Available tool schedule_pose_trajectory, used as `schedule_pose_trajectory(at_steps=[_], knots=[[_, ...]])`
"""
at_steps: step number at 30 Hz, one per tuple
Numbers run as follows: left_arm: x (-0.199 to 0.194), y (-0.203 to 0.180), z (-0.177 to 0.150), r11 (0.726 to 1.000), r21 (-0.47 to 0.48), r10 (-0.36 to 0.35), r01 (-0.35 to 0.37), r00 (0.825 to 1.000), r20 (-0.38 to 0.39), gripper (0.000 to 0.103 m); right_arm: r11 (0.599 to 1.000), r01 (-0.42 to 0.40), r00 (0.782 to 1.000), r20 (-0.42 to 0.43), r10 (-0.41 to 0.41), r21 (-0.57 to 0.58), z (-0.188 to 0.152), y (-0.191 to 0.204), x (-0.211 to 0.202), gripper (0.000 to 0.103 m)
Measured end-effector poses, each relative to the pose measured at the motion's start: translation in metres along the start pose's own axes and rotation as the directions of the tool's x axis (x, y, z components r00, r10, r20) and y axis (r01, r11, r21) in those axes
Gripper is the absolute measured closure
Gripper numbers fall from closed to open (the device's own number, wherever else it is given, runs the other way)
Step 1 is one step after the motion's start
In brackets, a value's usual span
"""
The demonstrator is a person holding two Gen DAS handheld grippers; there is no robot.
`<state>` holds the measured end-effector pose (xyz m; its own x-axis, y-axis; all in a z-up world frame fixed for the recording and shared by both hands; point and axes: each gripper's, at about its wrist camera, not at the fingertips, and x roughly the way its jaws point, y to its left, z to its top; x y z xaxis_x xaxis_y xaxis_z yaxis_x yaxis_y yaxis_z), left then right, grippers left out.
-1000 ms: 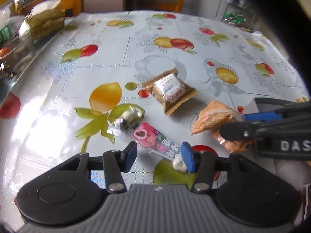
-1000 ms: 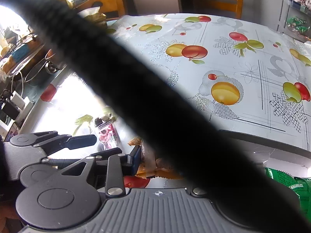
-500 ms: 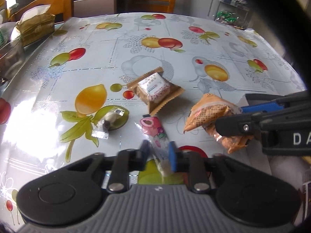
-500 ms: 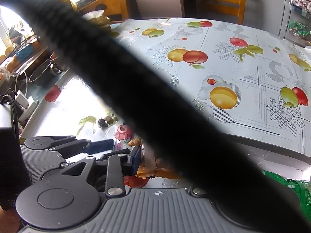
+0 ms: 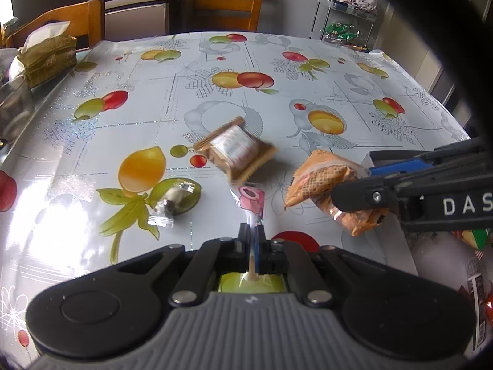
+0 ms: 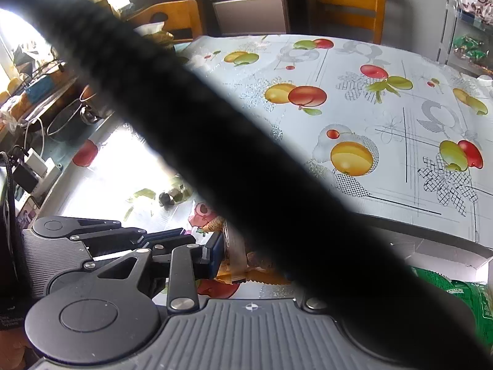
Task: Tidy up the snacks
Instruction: 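Grasp the orange pastry bag with the right tool while the left holds the candy stick, then carry the pink candy stick and orange pastry bag toward the white box with both tools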
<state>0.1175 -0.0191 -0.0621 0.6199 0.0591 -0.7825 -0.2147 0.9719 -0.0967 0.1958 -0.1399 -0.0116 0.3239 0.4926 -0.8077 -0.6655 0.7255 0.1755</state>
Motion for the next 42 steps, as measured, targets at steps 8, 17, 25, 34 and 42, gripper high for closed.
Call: schedule_pose_trajectory(at_steps=[8,17,25,34,42], knots=[[-0.018,-0.002,0.003,0.999,0.035,-0.01,0.009,1.0,0.03,0.103,1.0,0.006,1.0,0.029,-0.006,0.014,-0.002,0.003,-0.013,0.065],[-0.035,-0.005,0.002,0.997,0.067,-0.028,0.025,0.999,0.045,0.103,0.999,0.018,0.999,0.051,-0.019,0.027,-0.013,0.01,-0.029,0.065],[-0.049,-0.007,-0.001,0.995,0.091,-0.049,0.044,0.997,0.057,0.103,0.999,0.037,0.996,0.074,-0.04,0.04,-0.021,0.016,-0.044,0.065],[-0.064,-0.01,-0.004,0.991,0.121,-0.073,0.064,0.995,0.073,0.103,0.997,0.05,0.994,0.095,-0.055,0.055,-0.031,0.023,-0.058,0.065],[-0.074,-0.014,-0.006,0.986,0.142,-0.095,0.083,0.992,0.082,0.103,0.996,0.065,0.991,0.111,-0.072,0.062,-0.037,0.027,-0.069,0.065]])
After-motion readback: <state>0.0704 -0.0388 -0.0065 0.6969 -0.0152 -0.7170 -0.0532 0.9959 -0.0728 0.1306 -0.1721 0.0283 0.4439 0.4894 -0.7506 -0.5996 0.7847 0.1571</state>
